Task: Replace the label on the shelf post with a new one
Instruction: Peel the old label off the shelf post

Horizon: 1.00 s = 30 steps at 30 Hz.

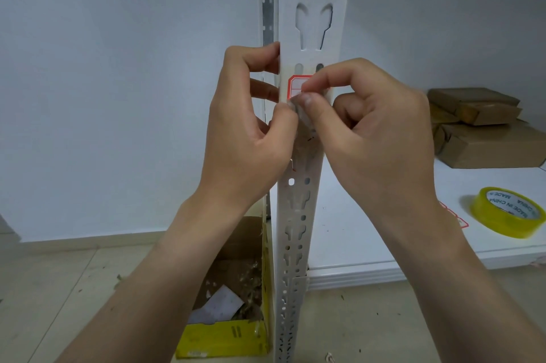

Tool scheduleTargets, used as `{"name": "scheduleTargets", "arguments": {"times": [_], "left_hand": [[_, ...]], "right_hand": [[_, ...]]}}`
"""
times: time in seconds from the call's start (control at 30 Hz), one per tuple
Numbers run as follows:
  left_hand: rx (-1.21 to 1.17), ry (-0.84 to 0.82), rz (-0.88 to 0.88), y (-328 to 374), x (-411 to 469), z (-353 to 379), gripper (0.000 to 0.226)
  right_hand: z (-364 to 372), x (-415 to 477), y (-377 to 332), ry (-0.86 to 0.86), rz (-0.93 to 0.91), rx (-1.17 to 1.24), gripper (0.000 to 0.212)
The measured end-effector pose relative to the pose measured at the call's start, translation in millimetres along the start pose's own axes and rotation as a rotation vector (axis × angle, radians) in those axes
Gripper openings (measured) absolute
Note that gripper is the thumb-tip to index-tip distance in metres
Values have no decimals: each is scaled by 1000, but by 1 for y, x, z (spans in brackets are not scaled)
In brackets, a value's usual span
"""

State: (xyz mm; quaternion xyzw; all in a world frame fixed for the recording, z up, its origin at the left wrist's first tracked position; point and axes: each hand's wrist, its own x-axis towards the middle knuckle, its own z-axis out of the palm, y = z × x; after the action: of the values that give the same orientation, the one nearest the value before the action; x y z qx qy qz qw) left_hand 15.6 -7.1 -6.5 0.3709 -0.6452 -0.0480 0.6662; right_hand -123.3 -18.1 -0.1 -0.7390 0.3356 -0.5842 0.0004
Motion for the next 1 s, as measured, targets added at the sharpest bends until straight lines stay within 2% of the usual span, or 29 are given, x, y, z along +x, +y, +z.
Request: {"name": "scheduleTargets", "arguments": {"times": [1.0], "left_hand": [[20, 22, -17, 2, -1, 1, 29]], "right_hand": [[0, 0, -10, -19, 89, 166, 5]]}}
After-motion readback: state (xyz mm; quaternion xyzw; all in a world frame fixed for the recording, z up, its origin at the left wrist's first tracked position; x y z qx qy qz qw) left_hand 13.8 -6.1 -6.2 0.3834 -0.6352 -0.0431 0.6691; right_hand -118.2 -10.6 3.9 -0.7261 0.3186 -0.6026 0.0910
